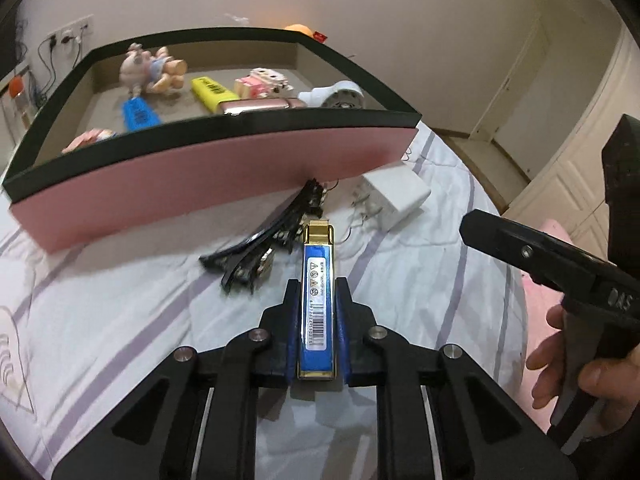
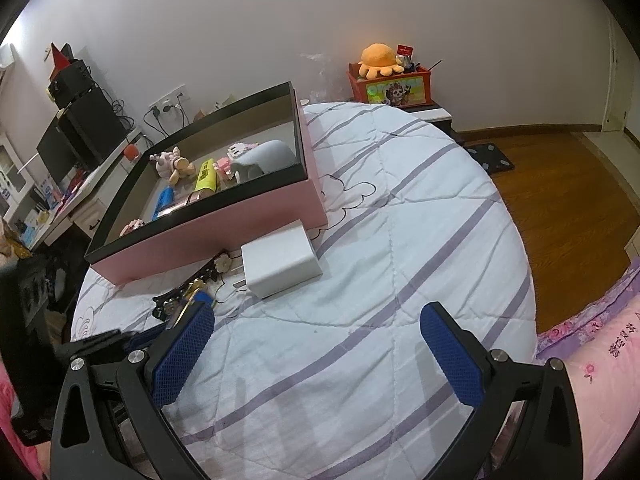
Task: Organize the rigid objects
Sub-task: 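Reach the left gripper to the blue-and-gold box and close on it, then carry the blue-and-gold box with the left gripper into the box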
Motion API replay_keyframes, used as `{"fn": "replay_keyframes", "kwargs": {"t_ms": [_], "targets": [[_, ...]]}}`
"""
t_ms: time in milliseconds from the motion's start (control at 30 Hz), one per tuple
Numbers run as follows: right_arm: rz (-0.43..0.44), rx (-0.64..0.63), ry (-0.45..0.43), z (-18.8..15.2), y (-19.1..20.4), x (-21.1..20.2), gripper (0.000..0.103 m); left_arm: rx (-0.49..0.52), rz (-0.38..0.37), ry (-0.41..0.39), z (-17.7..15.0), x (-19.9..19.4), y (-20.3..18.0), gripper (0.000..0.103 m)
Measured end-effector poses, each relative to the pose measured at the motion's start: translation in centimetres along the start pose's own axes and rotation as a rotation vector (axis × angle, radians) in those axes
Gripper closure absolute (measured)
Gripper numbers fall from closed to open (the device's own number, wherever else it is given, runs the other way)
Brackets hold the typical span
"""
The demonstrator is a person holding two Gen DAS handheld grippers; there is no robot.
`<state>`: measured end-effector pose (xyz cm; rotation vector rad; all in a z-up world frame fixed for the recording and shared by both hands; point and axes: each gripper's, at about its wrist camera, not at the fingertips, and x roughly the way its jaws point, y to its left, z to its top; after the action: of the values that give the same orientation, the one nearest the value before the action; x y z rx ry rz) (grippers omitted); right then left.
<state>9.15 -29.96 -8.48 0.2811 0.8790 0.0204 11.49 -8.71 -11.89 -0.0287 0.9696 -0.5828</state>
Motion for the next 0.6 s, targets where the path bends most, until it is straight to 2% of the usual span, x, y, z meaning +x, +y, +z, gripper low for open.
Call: {"fn": "replay_keyframes", "kwargs": {"t_ms": [267,600], "targets": [[0.009,-0.024,0.005,-0.2,1.0,0.0,0.000,-0.017,0.029,-0.025,-0.7,-1.0,0.0,0.088],[0.028,-0.072,0.007,0.3,3.2,0.7,0.000,-0.054,0.152,-0.109,-0.7,-4.6,1.0,0.088]]}}
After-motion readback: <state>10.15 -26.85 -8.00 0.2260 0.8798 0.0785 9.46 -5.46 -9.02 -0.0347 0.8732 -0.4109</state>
